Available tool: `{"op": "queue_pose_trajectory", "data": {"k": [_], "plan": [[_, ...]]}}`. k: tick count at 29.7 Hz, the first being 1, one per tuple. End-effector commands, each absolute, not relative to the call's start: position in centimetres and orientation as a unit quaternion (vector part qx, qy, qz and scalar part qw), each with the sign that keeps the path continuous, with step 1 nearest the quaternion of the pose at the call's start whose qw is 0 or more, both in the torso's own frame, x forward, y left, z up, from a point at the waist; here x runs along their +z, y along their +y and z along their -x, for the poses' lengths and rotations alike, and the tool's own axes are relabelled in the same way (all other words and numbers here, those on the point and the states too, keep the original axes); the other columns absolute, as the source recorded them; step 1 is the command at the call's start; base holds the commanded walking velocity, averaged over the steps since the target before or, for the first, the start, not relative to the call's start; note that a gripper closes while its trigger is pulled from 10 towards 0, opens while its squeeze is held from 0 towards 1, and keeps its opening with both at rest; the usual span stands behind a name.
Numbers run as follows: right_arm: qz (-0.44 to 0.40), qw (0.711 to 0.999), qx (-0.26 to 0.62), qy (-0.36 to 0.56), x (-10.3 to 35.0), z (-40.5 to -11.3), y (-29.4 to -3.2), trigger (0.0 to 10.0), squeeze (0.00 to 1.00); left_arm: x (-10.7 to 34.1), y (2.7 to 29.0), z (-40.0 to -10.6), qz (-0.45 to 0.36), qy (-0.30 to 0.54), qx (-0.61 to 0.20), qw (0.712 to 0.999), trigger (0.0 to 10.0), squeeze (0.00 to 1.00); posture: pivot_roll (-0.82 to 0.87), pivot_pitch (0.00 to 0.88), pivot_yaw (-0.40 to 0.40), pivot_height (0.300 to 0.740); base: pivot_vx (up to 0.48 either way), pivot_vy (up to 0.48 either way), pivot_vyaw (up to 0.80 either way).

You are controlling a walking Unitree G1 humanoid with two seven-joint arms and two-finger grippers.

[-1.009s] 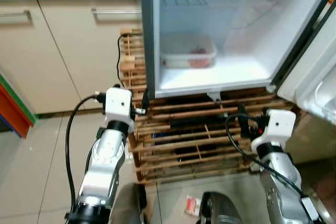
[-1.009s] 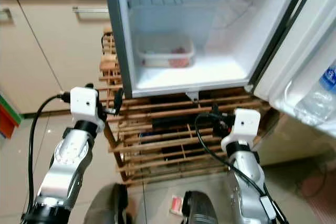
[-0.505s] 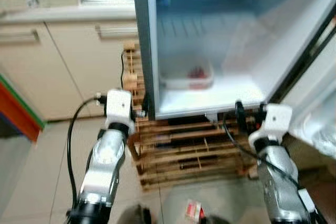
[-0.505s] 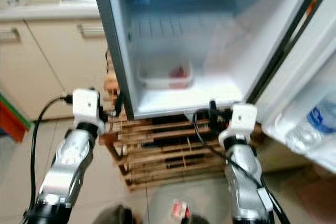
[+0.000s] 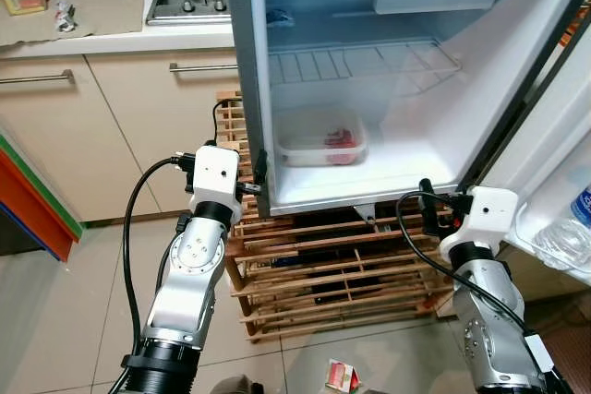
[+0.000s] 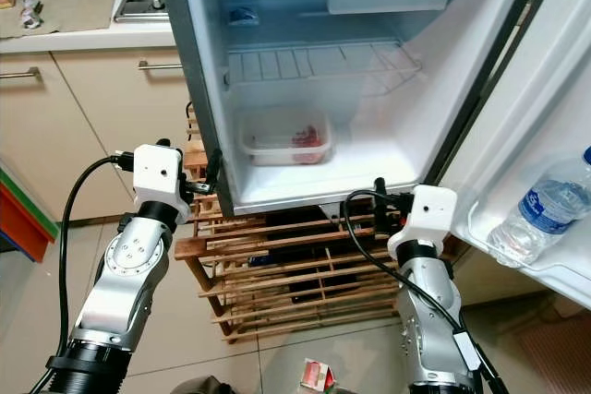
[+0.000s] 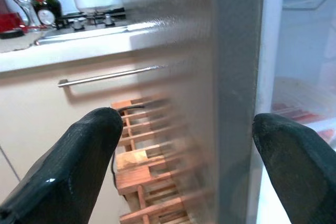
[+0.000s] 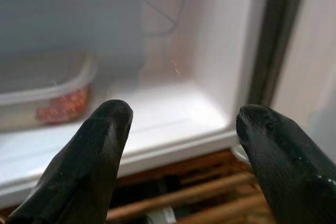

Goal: Restocking fridge

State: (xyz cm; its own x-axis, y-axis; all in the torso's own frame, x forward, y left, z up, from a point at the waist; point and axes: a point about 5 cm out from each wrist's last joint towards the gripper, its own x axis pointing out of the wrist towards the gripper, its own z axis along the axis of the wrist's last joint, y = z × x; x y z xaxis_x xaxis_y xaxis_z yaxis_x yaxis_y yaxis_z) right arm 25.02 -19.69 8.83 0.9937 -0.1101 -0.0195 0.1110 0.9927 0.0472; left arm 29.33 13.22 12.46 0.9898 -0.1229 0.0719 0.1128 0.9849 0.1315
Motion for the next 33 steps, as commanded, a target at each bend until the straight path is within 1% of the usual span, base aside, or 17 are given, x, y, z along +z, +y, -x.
{"op": "queue_pose_trajectory", "data": {"k": [1, 2, 3, 4, 8, 12, 17, 33], "plan": [[-0.01, 0.998, -0.063, 0.008, 9.0, -23.9, -20.2, 10.0, 0.08, 12.0, 13.9, -28.5, -0.06, -0.033, -0.073, 0.995, 10.0, 0.0, 0.04, 0.0, -0.001, 0.74, 0.0, 0.0, 0.0], [-0.006, 0.998, -0.061, 0.017, 8.7, -23.1, -20.3, 10.0, 0.08, 11.8, 13.8, -27.9, -0.065, -0.031, -0.091, 0.993, 10.0, 0.0, 0.04, 0.0, -0.002, 0.74, 0.0, 0.0, 0.0], [-0.006, 0.998, -0.061, 0.017, 8.7, -23.1, -20.3, 10.0, 0.08, 11.8, 13.8, -27.9, -0.065, -0.031, -0.091, 0.993, 10.0, 0.0, 0.04, 0.0, -0.002, 0.74, 0.0, 0.0, 0.0], [0.002, 0.998, -0.056, 0.032, 8.3, -21.9, -20.3, 10.0, 0.08, 11.3, 13.8, -27.2, -0.07, -0.022, -0.105, 0.992, 10.0, 0.0, 0.04, 0.0, 0.002, 0.74, 0.0, 0.0, 0.0], [-0.001, 0.998, -0.059, 0.034, 8.3, -21.4, -20.3, 10.0, 0.09, 11.2, 13.7, -27.1, -0.059, -0.014, -0.104, 0.993, 10.0, 0.0, 0.03, 0.0, 0.005, 0.74, 0.0, 0.0, 0.0], [-0.002, 0.998, -0.06, 0.035, 8.3, -21.7, -20.1, 10.0, 0.08, 11.3, 13.4, -27.5, -0.053, -0.011, -0.104, 0.993, 10.0, 0.0, 0.03, 0.0, 0.01, 0.74, 0.0, 0.0, 0.0], [-0.008, 0.997, -0.063, 0.034, 8.4, -22.5, -20.0, 10.0, 0.08, 11.5, 13.7, -28.0, -0.055, -0.011, -0.093, 0.994, 10.0, 0.0, 0.03, 0.0, 0.014, 0.74, 0.0, 0.0, 0.0], [-0.006, 0.998, -0.053, 0.037, 8.3, -23.2, -19.7, 10.0, 0.07, 11.8, 13.1, -28.9, -0.065, -0.016, -0.087, 0.994, 10.0, 0.0, 0.02, 0.0, 0.011, 0.74, -0.332, 0.0, 0.0]]}}
